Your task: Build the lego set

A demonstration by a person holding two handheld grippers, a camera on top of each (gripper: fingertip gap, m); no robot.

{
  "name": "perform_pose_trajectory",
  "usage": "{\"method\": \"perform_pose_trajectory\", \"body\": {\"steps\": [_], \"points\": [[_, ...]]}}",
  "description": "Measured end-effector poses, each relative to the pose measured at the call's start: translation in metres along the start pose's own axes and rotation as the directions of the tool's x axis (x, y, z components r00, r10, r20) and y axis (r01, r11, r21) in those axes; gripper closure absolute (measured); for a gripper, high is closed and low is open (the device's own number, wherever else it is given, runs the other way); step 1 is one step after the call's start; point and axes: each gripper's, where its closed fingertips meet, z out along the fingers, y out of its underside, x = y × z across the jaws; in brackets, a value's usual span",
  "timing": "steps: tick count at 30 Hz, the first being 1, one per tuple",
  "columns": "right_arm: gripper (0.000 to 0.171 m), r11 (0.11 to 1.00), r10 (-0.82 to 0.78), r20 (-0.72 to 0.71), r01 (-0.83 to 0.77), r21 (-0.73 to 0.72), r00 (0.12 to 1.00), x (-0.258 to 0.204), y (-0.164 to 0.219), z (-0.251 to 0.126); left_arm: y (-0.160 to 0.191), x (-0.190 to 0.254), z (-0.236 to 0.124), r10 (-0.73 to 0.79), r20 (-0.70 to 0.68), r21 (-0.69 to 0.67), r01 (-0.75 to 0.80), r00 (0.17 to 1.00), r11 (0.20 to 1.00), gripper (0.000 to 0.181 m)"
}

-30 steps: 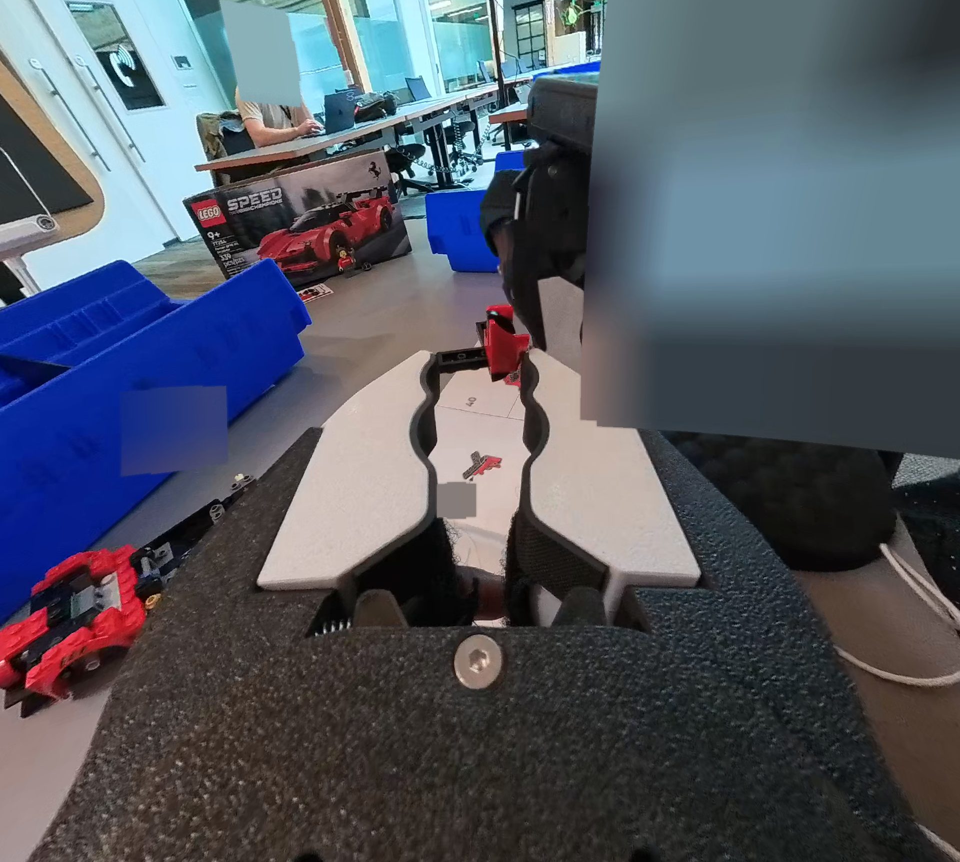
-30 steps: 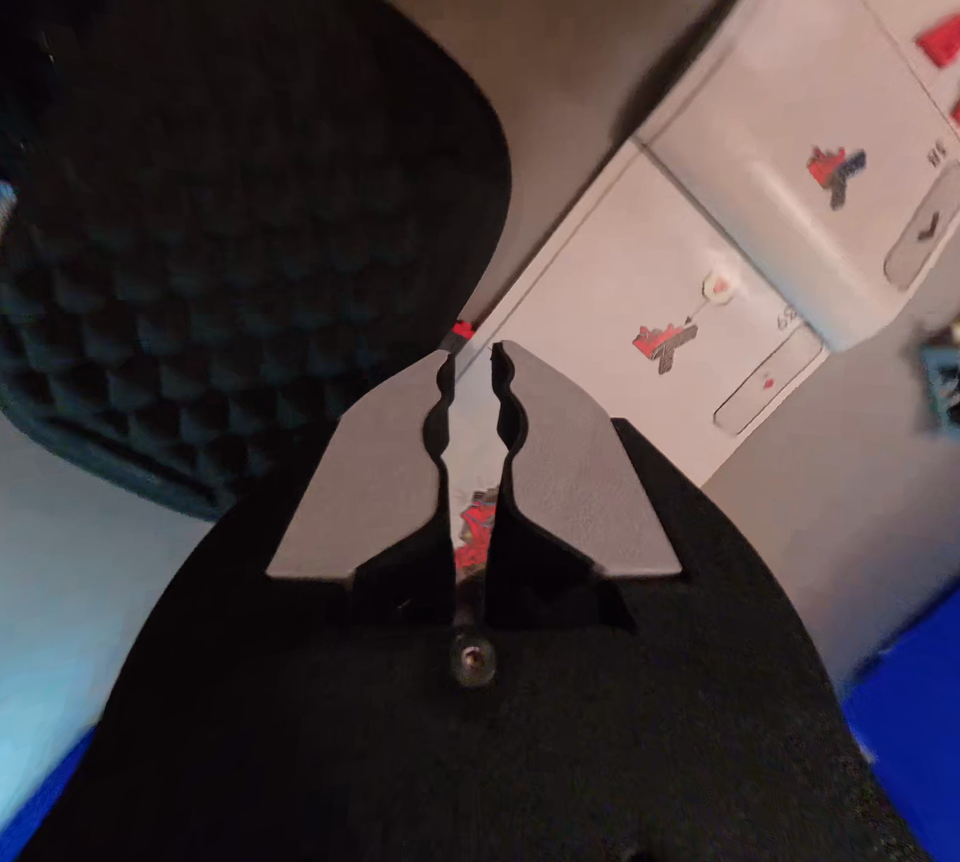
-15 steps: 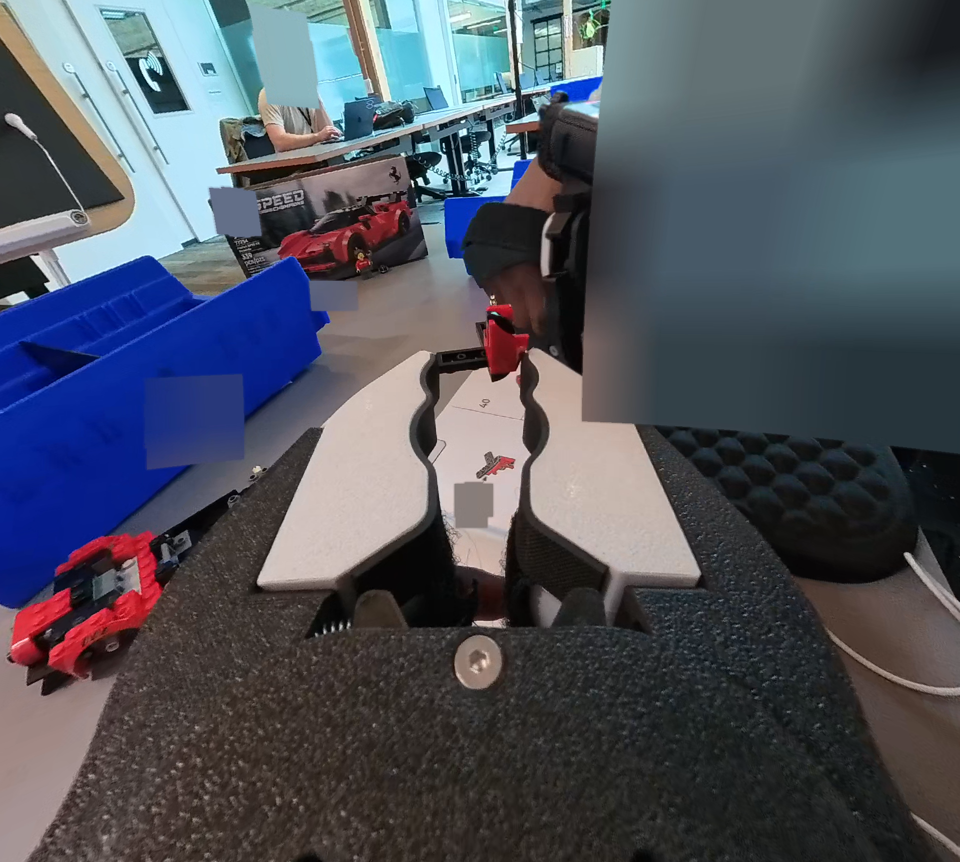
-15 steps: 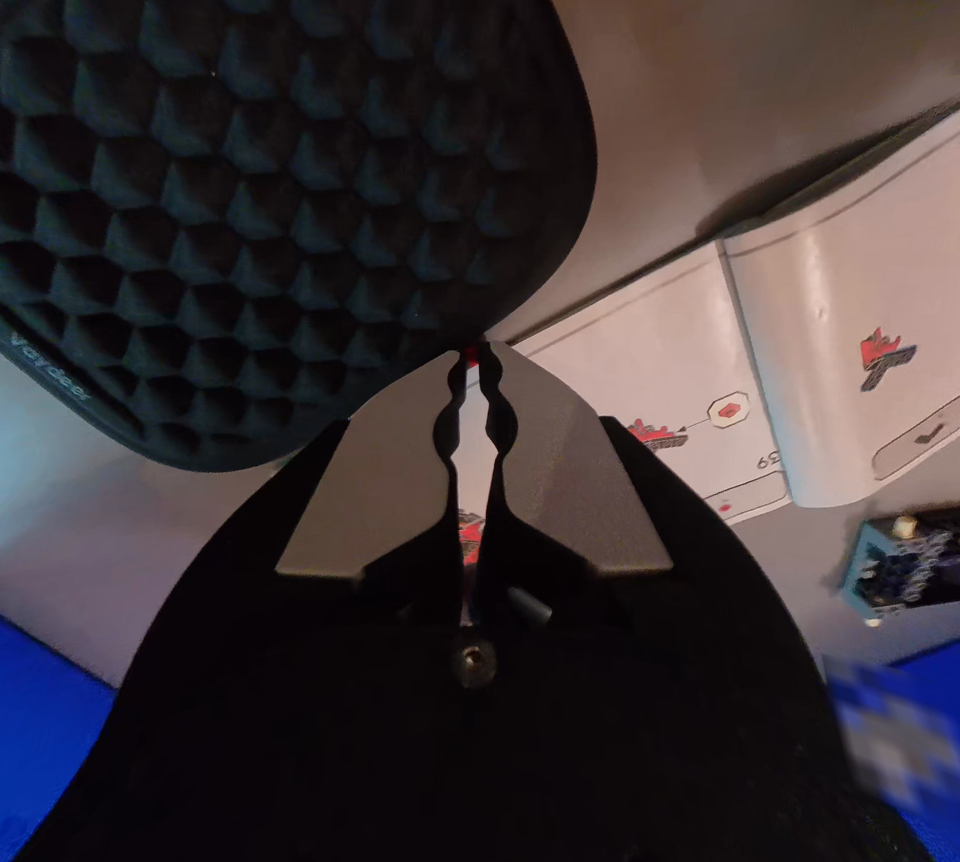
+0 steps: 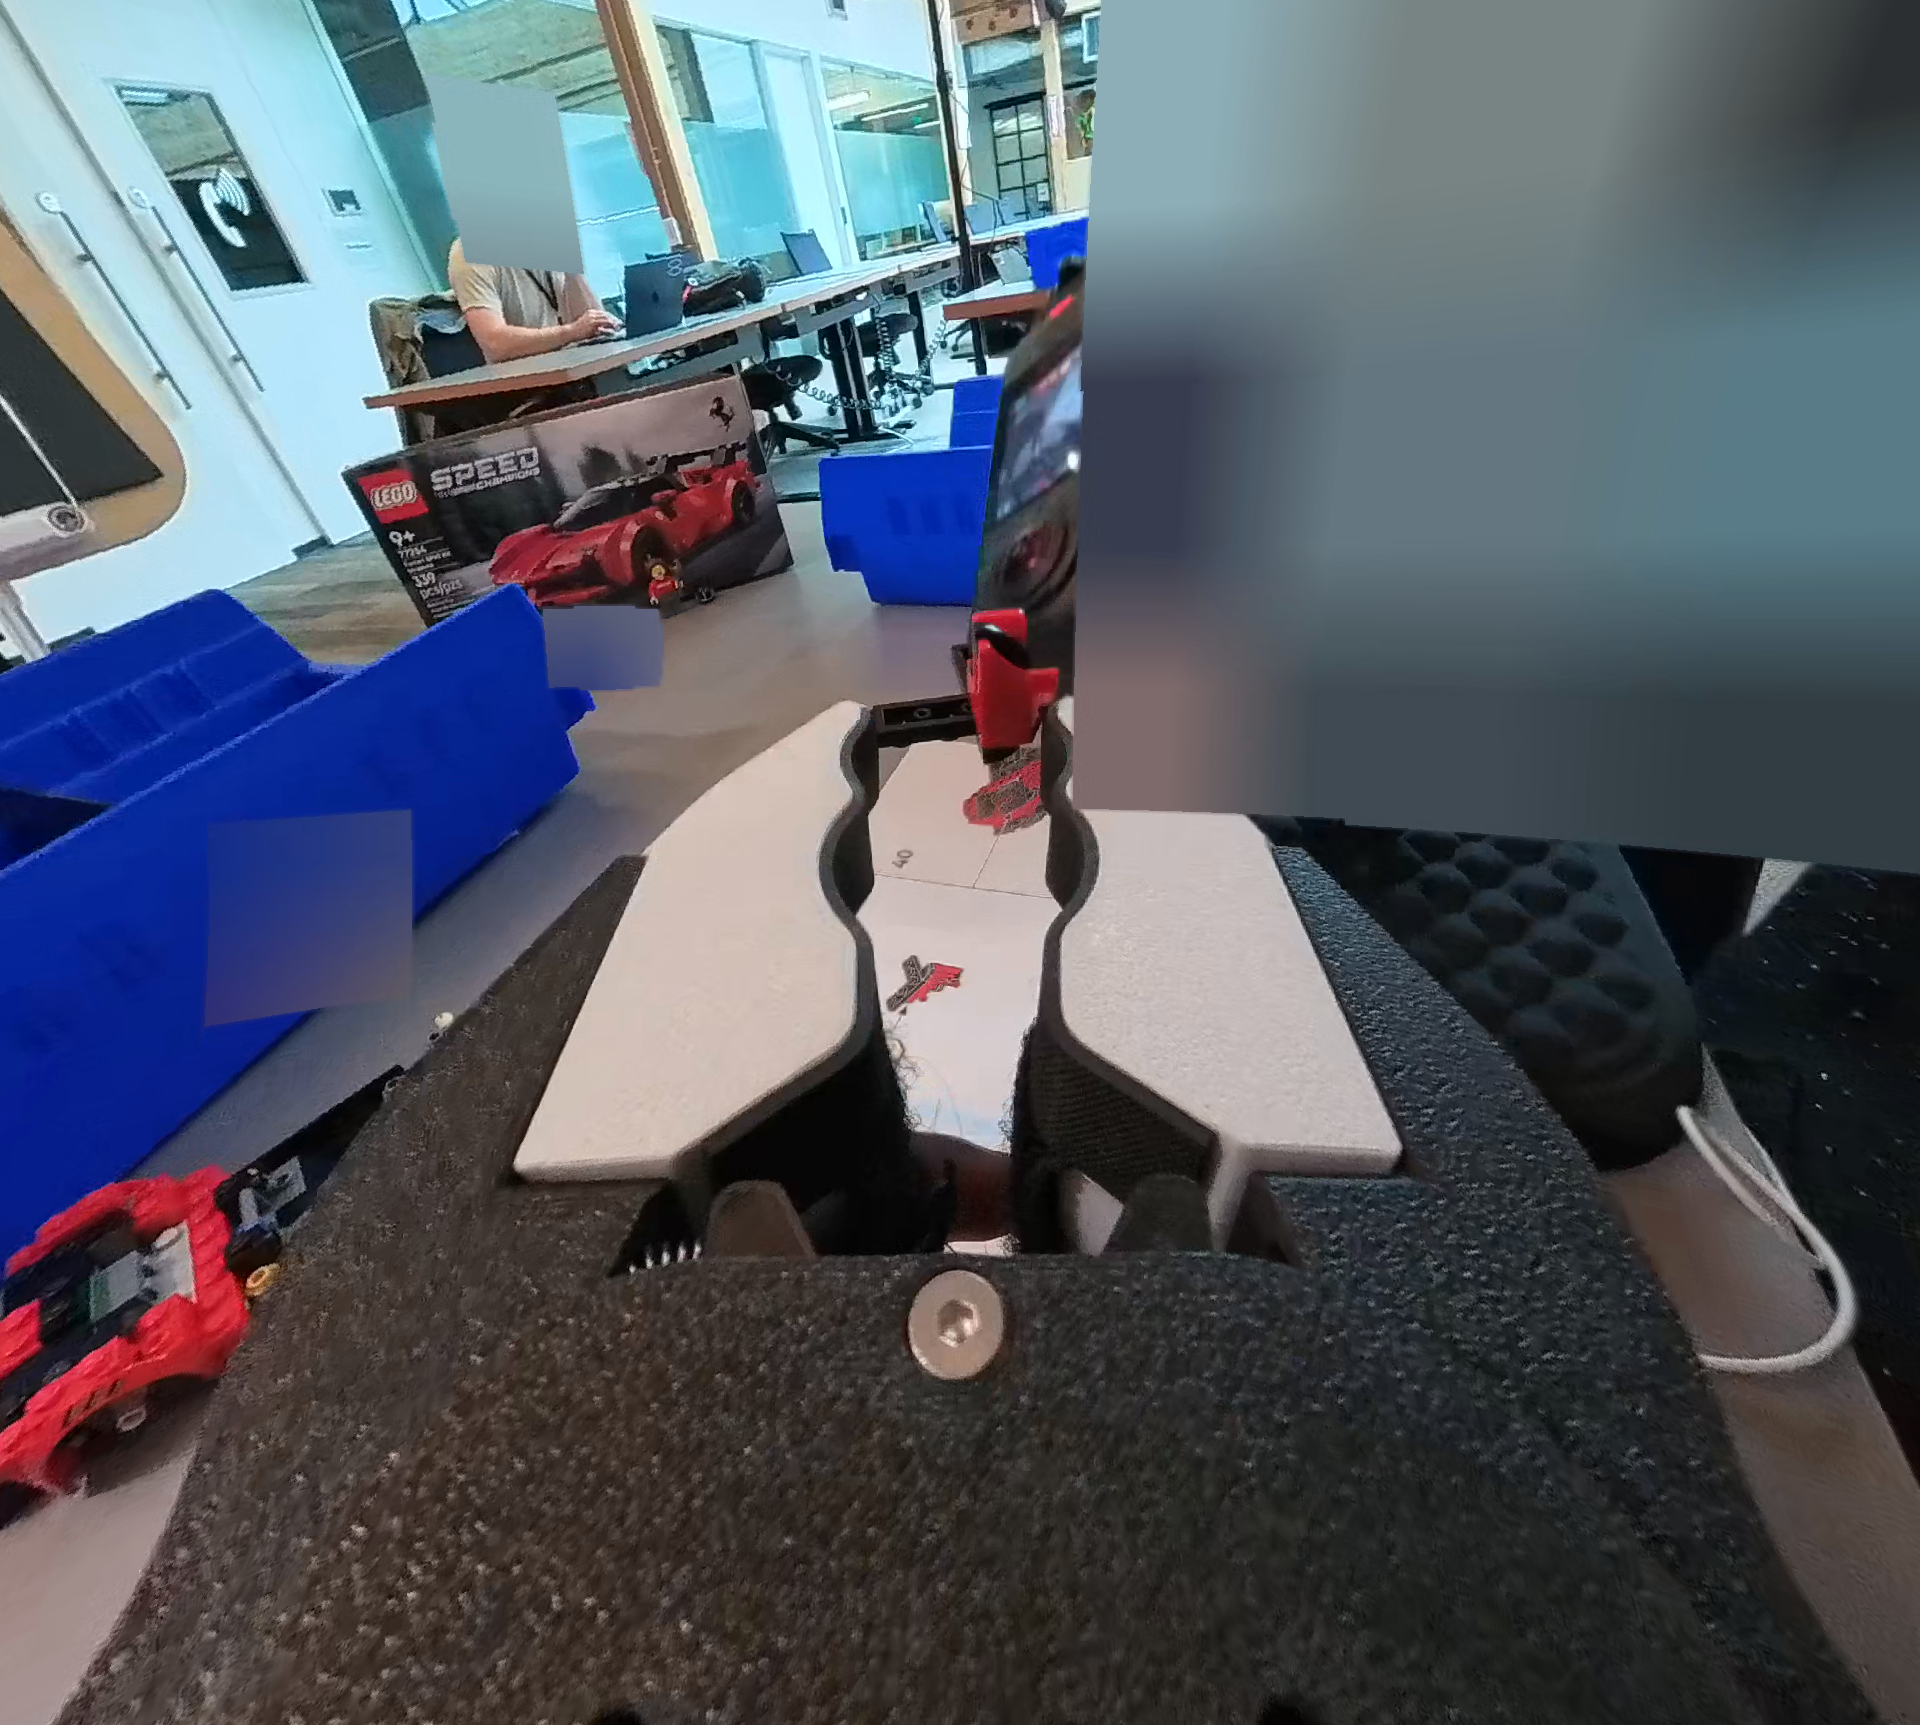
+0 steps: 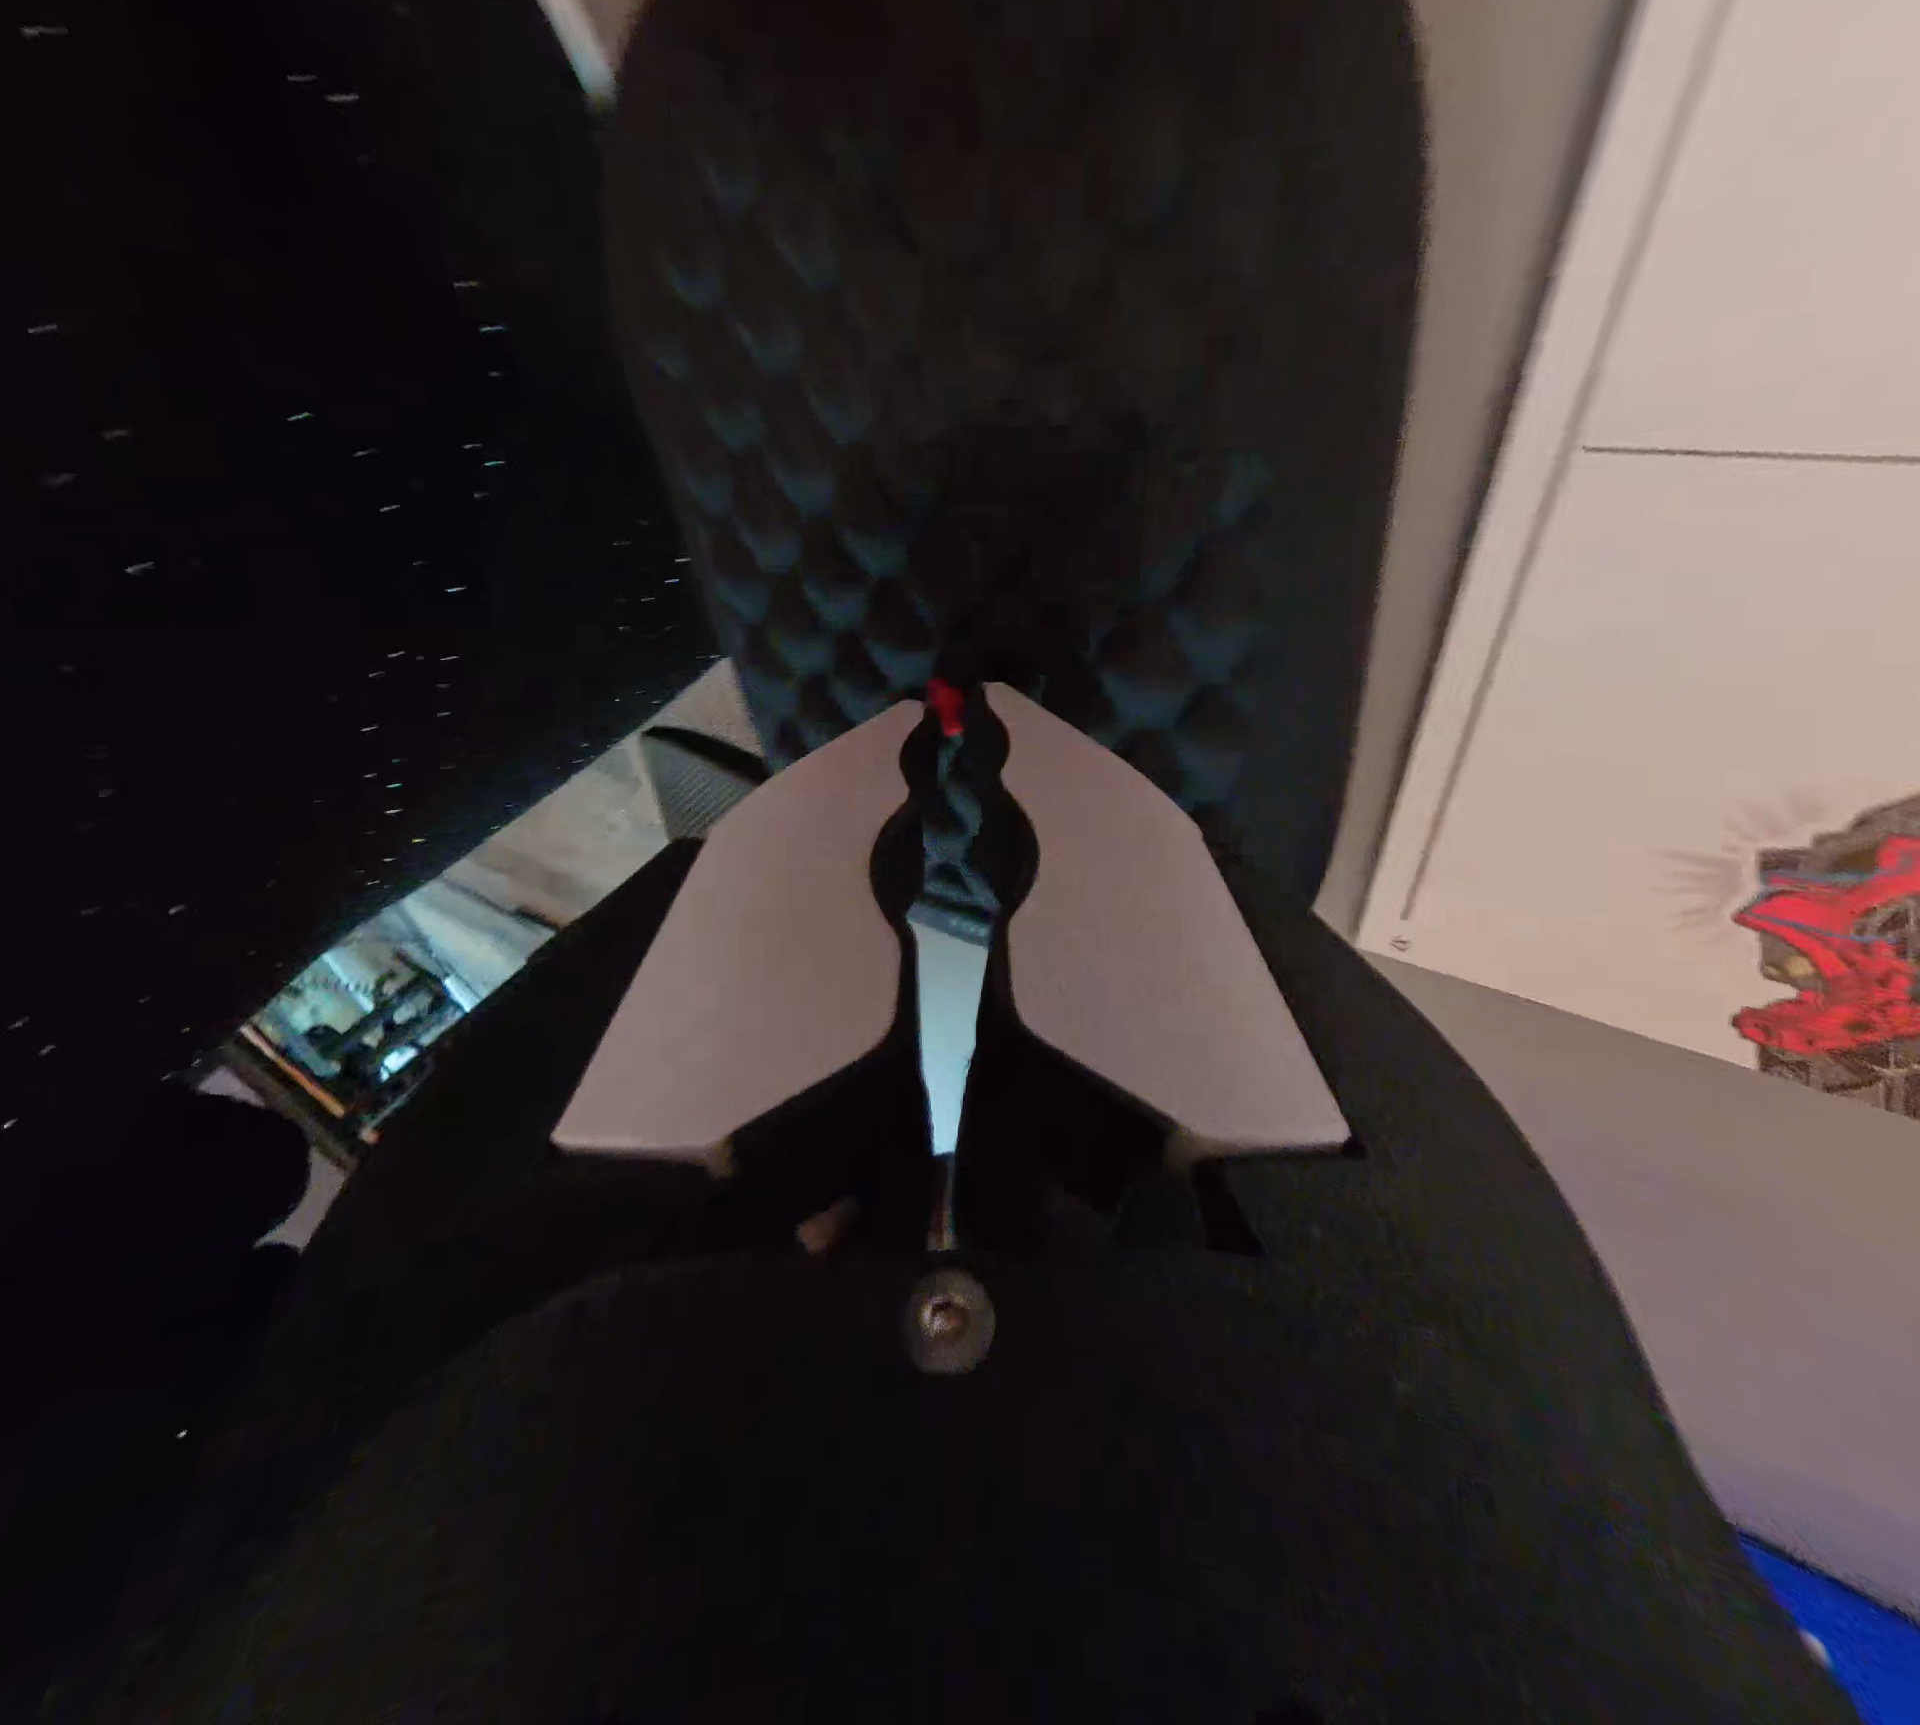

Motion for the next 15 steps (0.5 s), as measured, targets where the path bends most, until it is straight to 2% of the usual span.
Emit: {"method": "perform_pose_trajectory", "body": {"steps": [15], "points": [[0.16, 0.997, -0.027, -0.216, 0.043, 0.068, 0.976, 0.0078, -0.0032, -0.0053, 0.0015, 0.0004, 0.0012, 0.016, 0.003, -0.005, -0.016, 1.0, 1.0, 0.152]]}}
